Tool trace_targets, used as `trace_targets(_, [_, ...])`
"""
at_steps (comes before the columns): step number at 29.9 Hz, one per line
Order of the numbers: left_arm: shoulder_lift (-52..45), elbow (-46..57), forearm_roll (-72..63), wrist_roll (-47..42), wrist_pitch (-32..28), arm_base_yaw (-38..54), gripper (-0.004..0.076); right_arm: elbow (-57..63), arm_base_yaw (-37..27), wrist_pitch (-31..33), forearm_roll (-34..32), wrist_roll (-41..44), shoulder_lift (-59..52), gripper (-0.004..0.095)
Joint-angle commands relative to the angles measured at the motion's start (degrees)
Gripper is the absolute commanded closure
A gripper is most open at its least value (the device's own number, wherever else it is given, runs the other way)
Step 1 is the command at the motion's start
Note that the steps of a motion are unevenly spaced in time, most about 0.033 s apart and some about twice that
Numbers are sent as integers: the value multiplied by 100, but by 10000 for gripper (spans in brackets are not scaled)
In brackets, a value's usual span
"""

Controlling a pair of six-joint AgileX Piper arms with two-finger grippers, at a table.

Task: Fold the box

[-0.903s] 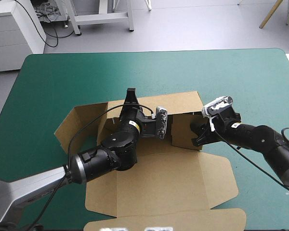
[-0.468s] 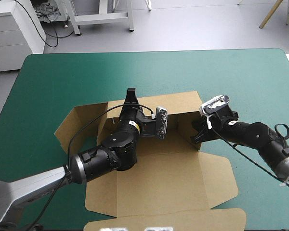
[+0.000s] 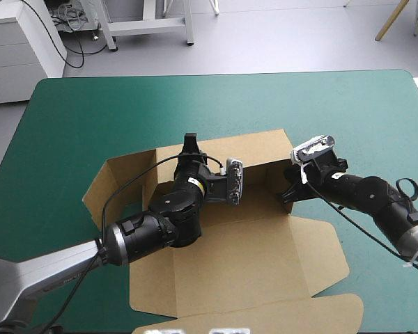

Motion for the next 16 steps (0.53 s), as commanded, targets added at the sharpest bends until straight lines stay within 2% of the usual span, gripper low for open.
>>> trace_targets(1, [-203,-210,-167,-43,-232,-115,286,-162,11,43,186,-110,-161,927])
trace_targets(4, [-377,-249,-169,-73,-243,-310,250,-162,11,-24,186,-87,-161,927])
trace_targets(11, [-678,-549,-182,-87,71,-1063,250,-162,11,-226,188,5,-161,927])
trace_targets(16, [-837,-876,-443,-96,211,-1222,250,-162,11,-226,188,47,-161,927])
